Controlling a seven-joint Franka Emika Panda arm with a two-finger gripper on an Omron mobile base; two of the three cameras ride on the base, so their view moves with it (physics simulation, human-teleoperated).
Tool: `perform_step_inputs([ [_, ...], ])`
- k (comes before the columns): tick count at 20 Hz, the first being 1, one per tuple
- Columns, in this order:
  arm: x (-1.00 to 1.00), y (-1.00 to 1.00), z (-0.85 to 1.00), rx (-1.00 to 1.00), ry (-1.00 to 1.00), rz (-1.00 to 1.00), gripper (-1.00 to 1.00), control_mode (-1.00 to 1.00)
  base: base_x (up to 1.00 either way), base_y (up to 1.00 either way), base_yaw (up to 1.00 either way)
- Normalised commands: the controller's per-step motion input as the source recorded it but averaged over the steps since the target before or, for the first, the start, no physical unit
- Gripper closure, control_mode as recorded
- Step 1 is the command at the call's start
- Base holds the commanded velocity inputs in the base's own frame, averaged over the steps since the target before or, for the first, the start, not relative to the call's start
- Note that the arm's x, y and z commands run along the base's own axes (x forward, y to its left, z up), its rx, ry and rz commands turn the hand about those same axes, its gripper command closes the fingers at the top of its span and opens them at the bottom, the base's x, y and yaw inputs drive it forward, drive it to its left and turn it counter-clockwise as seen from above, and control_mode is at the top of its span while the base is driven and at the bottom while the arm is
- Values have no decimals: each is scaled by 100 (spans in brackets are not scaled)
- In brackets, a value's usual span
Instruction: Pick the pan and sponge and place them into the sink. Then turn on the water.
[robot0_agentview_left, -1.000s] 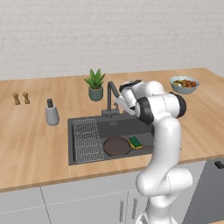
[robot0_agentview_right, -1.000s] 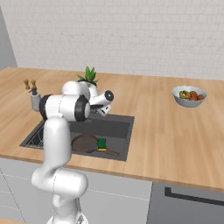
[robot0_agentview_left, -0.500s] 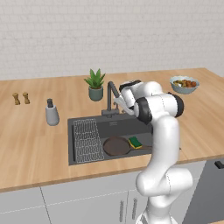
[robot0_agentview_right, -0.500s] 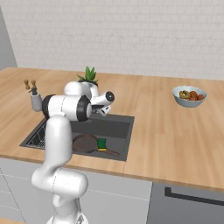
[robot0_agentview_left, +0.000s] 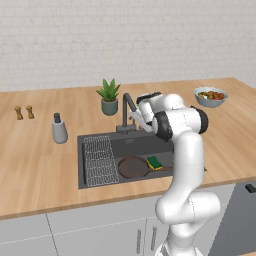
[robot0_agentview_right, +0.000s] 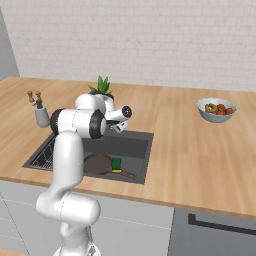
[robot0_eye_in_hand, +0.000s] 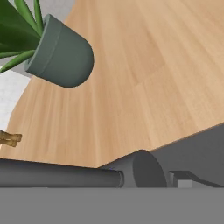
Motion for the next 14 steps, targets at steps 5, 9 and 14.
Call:
perform_step_inputs([
  [5,11,0,-11,1,0,0,-100,-100,0,0,0],
  [9,12,0,-13,0,0,0,-100,-100,0,0,0],
  [14,15,0,-12,0,0,0,-100,-100,0,0,0],
])
